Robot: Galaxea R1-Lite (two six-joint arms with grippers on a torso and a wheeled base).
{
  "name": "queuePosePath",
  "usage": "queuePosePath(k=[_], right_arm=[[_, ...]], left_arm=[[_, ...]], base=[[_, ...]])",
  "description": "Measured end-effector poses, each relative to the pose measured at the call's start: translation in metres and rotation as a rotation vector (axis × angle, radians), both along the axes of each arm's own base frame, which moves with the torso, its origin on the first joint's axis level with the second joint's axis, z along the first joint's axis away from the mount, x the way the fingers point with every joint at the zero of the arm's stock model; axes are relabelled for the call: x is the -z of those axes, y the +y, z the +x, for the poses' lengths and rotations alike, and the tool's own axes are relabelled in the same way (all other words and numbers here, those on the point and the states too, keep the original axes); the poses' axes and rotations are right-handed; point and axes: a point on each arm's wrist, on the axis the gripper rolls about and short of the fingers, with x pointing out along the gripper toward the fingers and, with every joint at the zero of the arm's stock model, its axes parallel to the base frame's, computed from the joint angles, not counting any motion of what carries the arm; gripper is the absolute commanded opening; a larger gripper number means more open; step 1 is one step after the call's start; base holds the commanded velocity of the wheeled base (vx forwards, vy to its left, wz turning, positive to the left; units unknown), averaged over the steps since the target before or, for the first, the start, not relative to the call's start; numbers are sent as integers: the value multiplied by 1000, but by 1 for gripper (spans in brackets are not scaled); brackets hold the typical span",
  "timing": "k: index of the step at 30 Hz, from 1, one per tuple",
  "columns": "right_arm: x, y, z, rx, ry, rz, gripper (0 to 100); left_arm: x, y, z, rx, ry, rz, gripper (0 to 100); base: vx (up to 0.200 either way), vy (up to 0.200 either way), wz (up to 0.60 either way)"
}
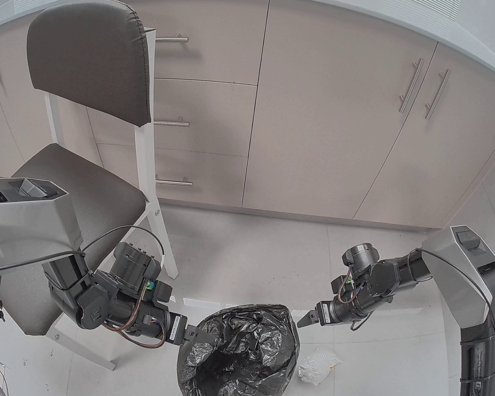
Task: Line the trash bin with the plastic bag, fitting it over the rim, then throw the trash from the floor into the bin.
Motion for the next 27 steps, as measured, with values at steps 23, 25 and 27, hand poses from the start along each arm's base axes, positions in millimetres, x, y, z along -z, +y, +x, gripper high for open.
queuePosePath(k=[23, 25, 27], right_arm=[[-29, 22, 69, 111, -235, 168, 100], [-16, 24, 69, 112, -193, 155, 100], [-2, 25, 67, 104, -143, 134, 100]], left_arm=[[0, 0, 0, 1, 0, 0, 100], [0, 0, 0, 1, 0, 0, 100], [0, 0, 0, 1, 0, 0, 100]], base=[[0, 0, 0], [0, 0, 0], [0, 0, 0]])
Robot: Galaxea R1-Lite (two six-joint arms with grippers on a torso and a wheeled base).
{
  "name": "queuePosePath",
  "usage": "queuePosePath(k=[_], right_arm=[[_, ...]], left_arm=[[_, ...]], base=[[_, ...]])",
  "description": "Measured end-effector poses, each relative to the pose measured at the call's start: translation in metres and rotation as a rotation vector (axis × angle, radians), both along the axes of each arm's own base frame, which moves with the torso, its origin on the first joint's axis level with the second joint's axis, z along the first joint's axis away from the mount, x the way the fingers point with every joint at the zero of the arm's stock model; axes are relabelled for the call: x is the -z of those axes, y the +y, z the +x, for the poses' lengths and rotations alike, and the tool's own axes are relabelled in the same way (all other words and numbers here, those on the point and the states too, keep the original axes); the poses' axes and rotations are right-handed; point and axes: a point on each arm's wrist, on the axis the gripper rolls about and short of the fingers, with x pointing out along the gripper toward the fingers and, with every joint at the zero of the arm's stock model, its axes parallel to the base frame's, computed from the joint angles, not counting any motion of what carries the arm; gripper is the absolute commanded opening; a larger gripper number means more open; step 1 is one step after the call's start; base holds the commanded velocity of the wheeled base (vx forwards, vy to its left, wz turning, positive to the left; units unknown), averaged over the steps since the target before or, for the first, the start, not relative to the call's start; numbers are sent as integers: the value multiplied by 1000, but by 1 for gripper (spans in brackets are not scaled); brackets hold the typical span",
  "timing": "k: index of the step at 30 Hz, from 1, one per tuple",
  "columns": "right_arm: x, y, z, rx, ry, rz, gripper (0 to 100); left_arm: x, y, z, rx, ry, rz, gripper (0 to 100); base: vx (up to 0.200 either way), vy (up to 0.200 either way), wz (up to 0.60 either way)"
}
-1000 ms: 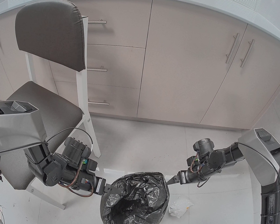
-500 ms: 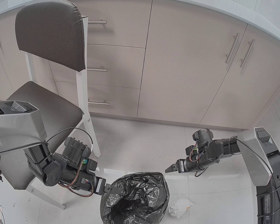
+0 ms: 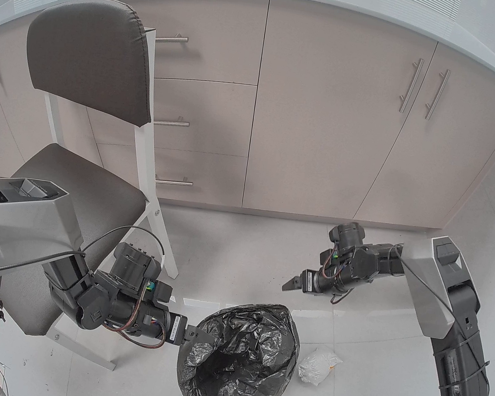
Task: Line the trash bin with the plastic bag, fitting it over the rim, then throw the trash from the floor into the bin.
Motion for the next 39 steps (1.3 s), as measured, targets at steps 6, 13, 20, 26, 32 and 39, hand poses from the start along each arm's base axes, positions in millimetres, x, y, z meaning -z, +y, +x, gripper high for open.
queuePosePath(k=[6, 13, 20, 26, 32, 39], right_arm=[[46, 8, -12, -39, 140, -52, 100], [76, 9, -27, -15, 291, -103, 100], [77, -4, -25, 52, 317, -119, 100], [81, -14, -31, 78, 401, -141, 100], [110, -23, -39, 100, 467, -210, 100], [160, -46, -55, 158, 584, -304, 100]], left_arm=[[0, 0, 0, 0, -1, 0, 100], [1, -2, 1, -9, -42, -1, 100], [5, -4, -1, -16, -47, 16, 100], [7, -4, -1, -16, -42, 18, 100], [7, -4, -1, -16, -41, 17, 100], [7, -4, -1, -16, -41, 17, 100]], base=[[0, 0, 0], [0, 0, 0], [0, 0, 0], [0, 0, 0], [0, 0, 0], [0, 0, 0]])
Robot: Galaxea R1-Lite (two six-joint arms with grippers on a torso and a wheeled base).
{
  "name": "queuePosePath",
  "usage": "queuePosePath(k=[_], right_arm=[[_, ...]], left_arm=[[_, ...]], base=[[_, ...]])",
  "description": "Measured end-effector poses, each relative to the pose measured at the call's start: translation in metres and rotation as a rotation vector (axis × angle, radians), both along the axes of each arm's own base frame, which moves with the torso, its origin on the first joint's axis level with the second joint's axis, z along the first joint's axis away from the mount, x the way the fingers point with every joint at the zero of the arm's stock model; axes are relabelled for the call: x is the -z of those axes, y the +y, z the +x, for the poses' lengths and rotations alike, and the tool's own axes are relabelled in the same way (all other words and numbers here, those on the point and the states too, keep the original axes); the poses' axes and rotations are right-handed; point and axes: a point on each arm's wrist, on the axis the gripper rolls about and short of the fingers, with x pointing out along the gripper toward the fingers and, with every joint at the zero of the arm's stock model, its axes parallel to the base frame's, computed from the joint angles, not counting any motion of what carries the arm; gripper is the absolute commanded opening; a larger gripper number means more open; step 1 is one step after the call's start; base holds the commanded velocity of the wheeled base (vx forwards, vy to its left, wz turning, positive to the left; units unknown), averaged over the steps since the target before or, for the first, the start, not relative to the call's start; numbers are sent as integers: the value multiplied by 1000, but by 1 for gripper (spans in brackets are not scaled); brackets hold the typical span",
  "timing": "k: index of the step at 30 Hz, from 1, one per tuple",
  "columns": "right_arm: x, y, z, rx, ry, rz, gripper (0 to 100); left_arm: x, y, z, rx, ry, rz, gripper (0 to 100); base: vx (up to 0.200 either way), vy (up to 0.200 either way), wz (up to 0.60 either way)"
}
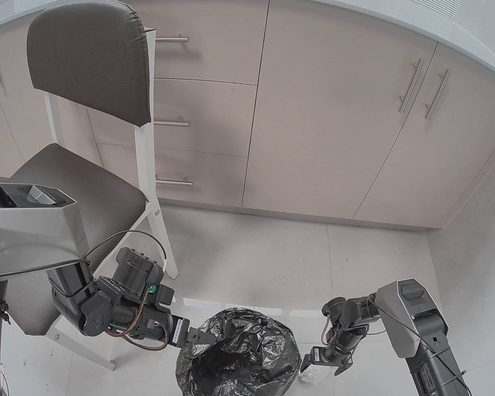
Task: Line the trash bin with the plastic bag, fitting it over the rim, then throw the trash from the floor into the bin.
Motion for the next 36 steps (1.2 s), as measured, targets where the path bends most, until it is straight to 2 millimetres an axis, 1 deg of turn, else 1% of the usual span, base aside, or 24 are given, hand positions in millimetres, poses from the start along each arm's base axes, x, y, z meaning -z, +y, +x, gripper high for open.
queuePosePath(k=[4, 9, 14, 16, 19, 21, 26, 30, 36], right_arm=[[11, -6, 3, 10, -51, -54, 100], [15, -8, 15, 27, -186, -115, 100], [15, 2, 23, 44, -333, -260, 100], [15, 12, 23, 39, -367, -284, 100], [15, 25, 21, 22, -384, -284, 100], [15, 26, 20, 21, -385, -284, 100], [15, 24, 21, 27, -390, -287, 100], [14, 15, 25, 47, -393, -288, 100], [14, 9, 27, 57, -394, -282, 100]], left_arm=[[0, 0, 0, 0, 0, 0, 100], [0, 0, 0, 0, 0, 0, 100], [0, 0, 0, 0, 1, 1, 100], [0, 0, 0, -1, 1, 1, 100], [1, 0, 0, 0, 2, 2, 100], [1, 0, 0, -1, 2, 3, 100], [1, 0, 0, 0, 0, 3, 100], [1, 0, 0, 1, 0, 3, 100], [1, 0, 0, -1, 2, 2, 100]], base=[[0, 0, 0], [0, 0, 0], [0, 0, 0], [0, 0, 0], [0, 0, 0], [0, 0, 0], [0, 0, 0], [0, 0, 0], [0, 0, 0]])
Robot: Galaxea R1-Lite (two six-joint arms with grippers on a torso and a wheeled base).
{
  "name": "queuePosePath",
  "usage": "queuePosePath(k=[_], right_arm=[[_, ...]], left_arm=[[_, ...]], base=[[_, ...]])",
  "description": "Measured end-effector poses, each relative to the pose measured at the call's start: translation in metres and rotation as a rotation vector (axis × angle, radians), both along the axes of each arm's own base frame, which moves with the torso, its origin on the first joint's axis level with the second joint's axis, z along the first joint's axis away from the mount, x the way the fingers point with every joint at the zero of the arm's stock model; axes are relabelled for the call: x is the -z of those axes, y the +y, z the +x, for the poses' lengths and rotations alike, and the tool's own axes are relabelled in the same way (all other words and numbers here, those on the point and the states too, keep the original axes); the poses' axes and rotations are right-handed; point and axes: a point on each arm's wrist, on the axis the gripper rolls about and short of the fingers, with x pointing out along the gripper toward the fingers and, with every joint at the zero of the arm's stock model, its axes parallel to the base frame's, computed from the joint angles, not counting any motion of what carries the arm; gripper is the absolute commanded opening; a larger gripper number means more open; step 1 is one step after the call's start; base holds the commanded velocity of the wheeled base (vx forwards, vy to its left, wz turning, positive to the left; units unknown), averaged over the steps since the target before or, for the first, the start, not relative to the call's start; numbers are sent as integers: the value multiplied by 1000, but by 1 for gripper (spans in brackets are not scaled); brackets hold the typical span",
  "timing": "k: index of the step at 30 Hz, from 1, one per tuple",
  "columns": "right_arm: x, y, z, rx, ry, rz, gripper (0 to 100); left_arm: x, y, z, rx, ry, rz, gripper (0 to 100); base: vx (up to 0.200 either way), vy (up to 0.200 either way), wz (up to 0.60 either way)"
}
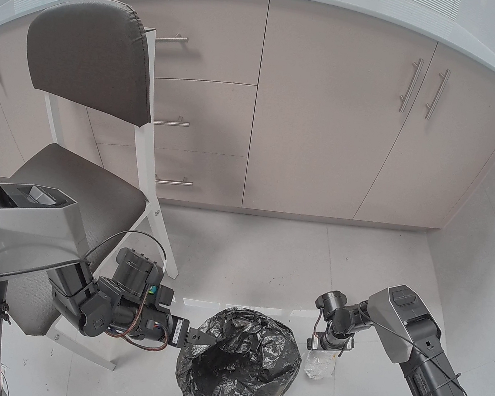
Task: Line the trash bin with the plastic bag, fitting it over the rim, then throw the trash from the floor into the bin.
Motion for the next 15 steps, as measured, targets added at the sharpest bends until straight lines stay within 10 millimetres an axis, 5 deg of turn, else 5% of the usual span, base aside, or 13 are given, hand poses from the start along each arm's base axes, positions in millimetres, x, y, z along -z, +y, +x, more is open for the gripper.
queuePosePath(k=[15], right_arm=[[-1, 1, 3, -4, -31, 16, 100]], left_arm=[[-1, 0, 1, -7, 1, -2, 100]], base=[[0, 0, 0]])
